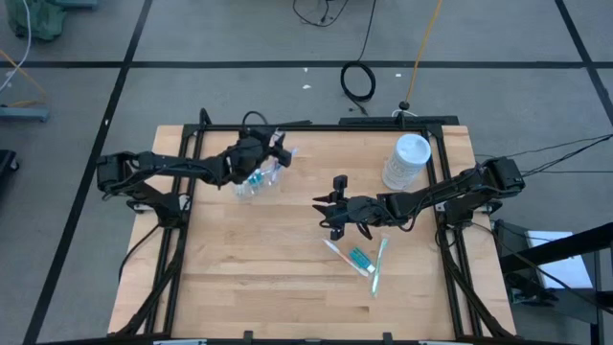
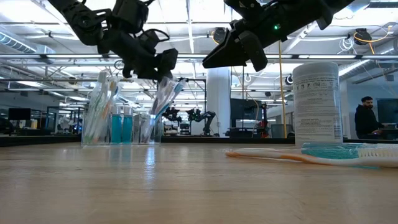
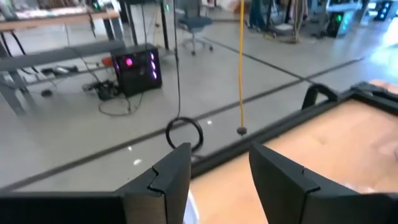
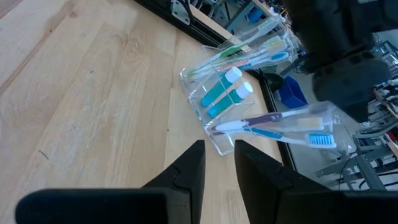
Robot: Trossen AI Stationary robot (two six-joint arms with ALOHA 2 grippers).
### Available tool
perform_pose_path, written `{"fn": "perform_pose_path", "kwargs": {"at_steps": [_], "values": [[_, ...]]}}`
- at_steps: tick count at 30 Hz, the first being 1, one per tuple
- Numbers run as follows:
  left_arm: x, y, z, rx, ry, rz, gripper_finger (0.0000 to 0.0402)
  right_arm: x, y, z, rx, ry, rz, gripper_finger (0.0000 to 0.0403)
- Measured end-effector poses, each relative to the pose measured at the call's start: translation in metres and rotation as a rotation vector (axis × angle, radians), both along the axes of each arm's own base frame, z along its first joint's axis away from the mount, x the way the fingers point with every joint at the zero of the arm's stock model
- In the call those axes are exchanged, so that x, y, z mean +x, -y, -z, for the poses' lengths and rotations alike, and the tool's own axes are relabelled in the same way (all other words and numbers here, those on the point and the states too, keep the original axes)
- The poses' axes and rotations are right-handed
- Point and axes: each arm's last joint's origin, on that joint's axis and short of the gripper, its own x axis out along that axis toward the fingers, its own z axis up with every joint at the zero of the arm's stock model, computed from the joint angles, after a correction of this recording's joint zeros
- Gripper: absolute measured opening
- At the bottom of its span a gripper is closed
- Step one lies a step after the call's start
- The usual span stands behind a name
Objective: Pick & Place toothbrushing station
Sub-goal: Put the orange toothbrush into the transparent organizer
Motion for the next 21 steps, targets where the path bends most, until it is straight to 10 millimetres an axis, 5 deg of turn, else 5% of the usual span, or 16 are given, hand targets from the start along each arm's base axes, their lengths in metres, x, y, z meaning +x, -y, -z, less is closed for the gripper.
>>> {"fn": "perform_pose_path", "kwargs": {"at_steps": [14, 21], "values": [[-0.001, 0.009, 0.009, -0.017, -0.127, -0.018, 0.017, 0.0, 0.0, 0.0, 0.0, 0.0, 0.0, 0.0077], [-0.007, 0.023, -0.022, 0.137, -0.074, -0.06, 0.017, 0.0, 0.0, 0.0, 0.004, 0.007, 0.002, 0.0077]]}}
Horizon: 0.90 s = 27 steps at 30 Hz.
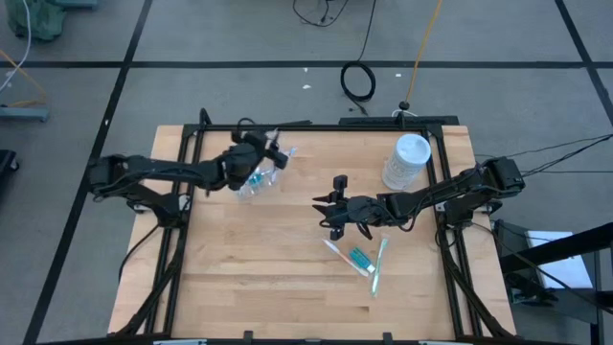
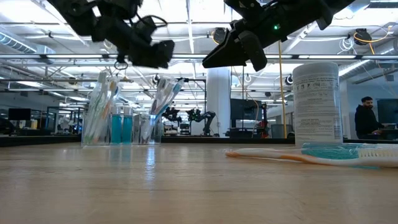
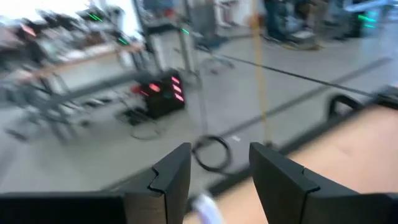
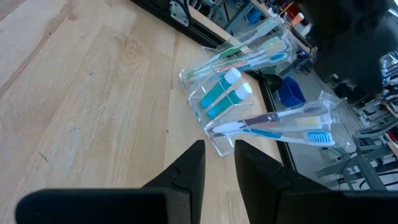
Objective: Pick & Place toothbrushing station
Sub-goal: Put the orange toothbrush into the transparent organizer
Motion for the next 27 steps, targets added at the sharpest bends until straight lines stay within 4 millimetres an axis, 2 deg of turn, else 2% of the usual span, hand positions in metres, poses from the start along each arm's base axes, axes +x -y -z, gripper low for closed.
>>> {"fn": "perform_pose_path", "kwargs": {"at_steps": [3, 6, 9, 12, 17, 20, 25, 27], "values": [[-0.009, 0.01, -0.016, 0.058, -0.003, -0.073, 0.017, 0.0, 0.001, 0.0, 0.005, 0.005, 0.004, 0.0077], [-0.017, 0.027, -0.031, 0.062, 0.038, -0.017, 0.017, 0.001, 0.004, -0.002, 0.009, 0.025, 0.017, 0.008], [-0.021, 0.047, -0.042, 0.051, 0.077, 0.182, 0.017, 0.001, 0.005, -0.002, 0.033, 0.033, 0.03, 0.0094], [-0.019, 0.069, -0.043, 0.023, 0.08, 0.431, 0.017, 0.002, 0.005, -0.003, 0.054, 0.049, 0.034, 0.0119], [-0.012, 0.102, -0.033, -0.073, 0.049, 0.764, 0.017, 0.002, -0.005, -0.005, 0.169, 0.091, -0.021, 0.0159], [-0.003, 0.119, -0.018, -0.154, 0.015, 0.898, 0.017, -0.009, -0.014, -0.008, 0.23, 0.026, -0.034, 0.0173], [0.016, 0.143, 0.011, -0.215, -0.022, 0.99, 0.017, -0.039, -0.028, -0.017, 0.398, -0.078, 0.018, 0.0177], [0.026, 0.149, 0.023, -0.247, 0.001, 0.998, 0.017, -0.048, -0.032, -0.026, 0.462, -0.058, 0.027, 0.0173]]}}
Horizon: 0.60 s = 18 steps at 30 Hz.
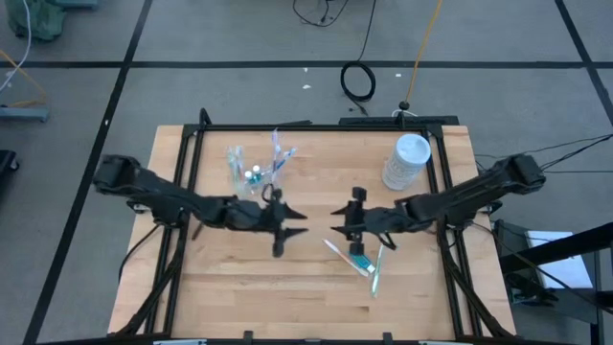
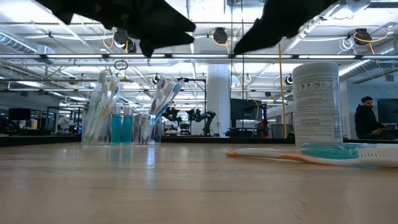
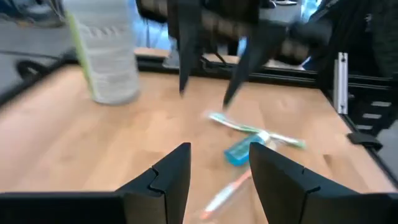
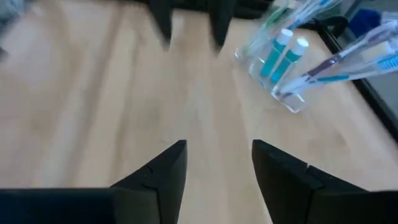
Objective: Pick & Place toothbrushing station
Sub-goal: Put the orange toothbrush into the transparent organizer
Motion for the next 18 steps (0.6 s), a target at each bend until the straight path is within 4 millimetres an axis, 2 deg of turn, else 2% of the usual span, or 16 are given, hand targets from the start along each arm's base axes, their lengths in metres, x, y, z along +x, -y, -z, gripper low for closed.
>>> {"fn": "perform_pose_path", "kwargs": {"at_steps": [2, 5, 8, 12, 18], "values": [[0.014, 0.006, 0.007, -0.028, -0.007, 0.03, 0.017, -0.011, -0.004, -0.006, 0.055, 0.018, 0.006, 0.0169], [0.037, 0.014, 0.012, -0.037, -0.078, 0.13, 0.017, -0.023, -0.007, -0.002, 0.111, 0.021, 0.014, 0.0163], [0.064, 0.023, 0.013, -0.02, -0.168, 0.214, 0.017, -0.034, -0.006, 0.008, 0.14, 0.012, 0.024, 0.0159], [0.1, 0.036, 0.019, 0.09, -0.298, 0.252, 0.017, -0.044, -0.001, 0.028, 0.162, -0.016, 0.057, 0.0158], [0.157, 0.05, 0.034, 0.173, -0.374, 0.292, 0.017, -0.054, 0.009, 0.044, 0.162, -0.04, 0.087, 0.0159]]}}
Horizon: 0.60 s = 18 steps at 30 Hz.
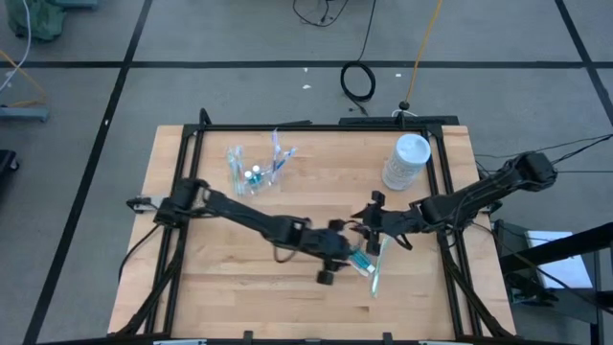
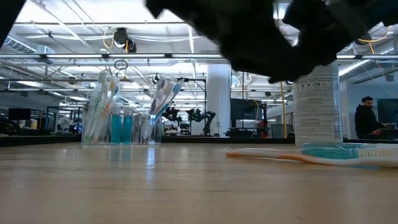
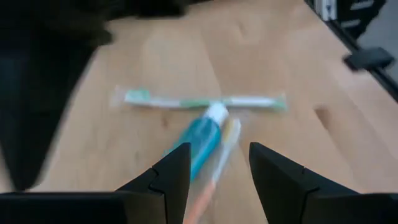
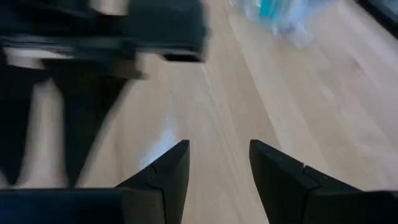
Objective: Pick & Place toothbrushing station
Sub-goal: Put the orange toothbrush into the transparent organizer
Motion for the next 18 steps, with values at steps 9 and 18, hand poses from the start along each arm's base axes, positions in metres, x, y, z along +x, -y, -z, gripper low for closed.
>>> {"fn": "perform_pose_path", "kwargs": {"at_steps": [9, 18], "values": [[0.029, 0.012, 0.047, 0.066, -0.106, 0.049, 0.017, -0.002, 0.002, 0.002, -0.006, -0.018, 0.006, 0.0156], [0.025, 0.011, 0.069, 0.098, -0.206, 0.032, 0.017, -0.001, 0.002, 0.001, 0.005, -0.006, 0.016, 0.0155]]}}
